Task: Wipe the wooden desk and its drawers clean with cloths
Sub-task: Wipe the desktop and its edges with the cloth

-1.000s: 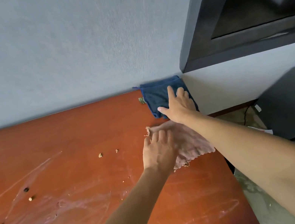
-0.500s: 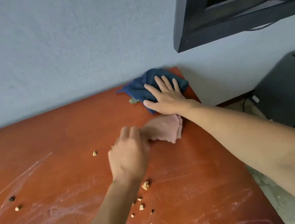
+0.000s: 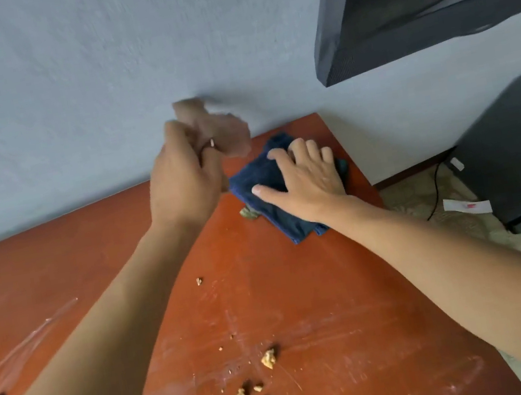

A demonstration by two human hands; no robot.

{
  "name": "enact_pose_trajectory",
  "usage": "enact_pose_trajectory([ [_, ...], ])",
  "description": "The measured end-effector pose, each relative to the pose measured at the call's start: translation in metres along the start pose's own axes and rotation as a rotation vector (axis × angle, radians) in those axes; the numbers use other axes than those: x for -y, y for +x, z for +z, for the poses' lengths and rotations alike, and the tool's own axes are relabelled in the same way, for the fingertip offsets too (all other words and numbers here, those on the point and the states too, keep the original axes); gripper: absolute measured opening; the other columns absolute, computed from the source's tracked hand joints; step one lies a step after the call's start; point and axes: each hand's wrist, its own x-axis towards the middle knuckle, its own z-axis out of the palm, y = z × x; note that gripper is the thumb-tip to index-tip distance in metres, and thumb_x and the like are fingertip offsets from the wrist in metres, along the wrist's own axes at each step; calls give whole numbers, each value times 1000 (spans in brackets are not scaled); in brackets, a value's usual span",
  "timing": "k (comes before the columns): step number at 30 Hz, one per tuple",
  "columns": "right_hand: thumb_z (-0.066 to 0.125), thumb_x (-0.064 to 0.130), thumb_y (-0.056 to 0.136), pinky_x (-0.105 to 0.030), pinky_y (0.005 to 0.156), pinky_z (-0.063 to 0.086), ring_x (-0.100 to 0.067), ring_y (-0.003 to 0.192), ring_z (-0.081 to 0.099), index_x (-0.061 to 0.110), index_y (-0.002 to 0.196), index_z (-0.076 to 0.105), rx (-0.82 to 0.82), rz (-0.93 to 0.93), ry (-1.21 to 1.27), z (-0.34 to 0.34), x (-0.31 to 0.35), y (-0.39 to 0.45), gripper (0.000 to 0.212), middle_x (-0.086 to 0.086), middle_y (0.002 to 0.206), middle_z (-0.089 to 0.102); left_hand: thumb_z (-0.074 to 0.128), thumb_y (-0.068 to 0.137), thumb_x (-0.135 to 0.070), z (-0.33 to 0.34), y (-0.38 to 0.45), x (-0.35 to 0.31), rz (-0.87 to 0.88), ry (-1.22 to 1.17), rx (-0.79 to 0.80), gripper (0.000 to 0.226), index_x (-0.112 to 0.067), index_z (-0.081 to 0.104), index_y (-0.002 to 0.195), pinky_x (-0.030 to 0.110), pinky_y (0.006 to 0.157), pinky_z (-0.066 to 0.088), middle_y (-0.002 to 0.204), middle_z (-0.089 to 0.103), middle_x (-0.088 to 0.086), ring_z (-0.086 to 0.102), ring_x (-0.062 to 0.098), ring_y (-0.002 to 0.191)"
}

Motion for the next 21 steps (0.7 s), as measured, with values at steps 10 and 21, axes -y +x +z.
enact_pose_trajectory([
  [10,50,70,86,-45,81,41,-28,99,52,23,113,62,-167,-21,117,5,-8,-72,55,-2,104,57,48,100,-15,88,-11,19,388,486,368,40,-17,62,137,52,99,46,134,60,12,52,40,123],
  [21,66,35,96,-42,82,46,-29,103,60,14,116,59,-233,-46,261,-14,-16,-129,30,-5,110,65,51,97,-18,24,-131,0,530,595,187,48,-9,52,144,48,113,36,147,53,13,48,36,136],
])
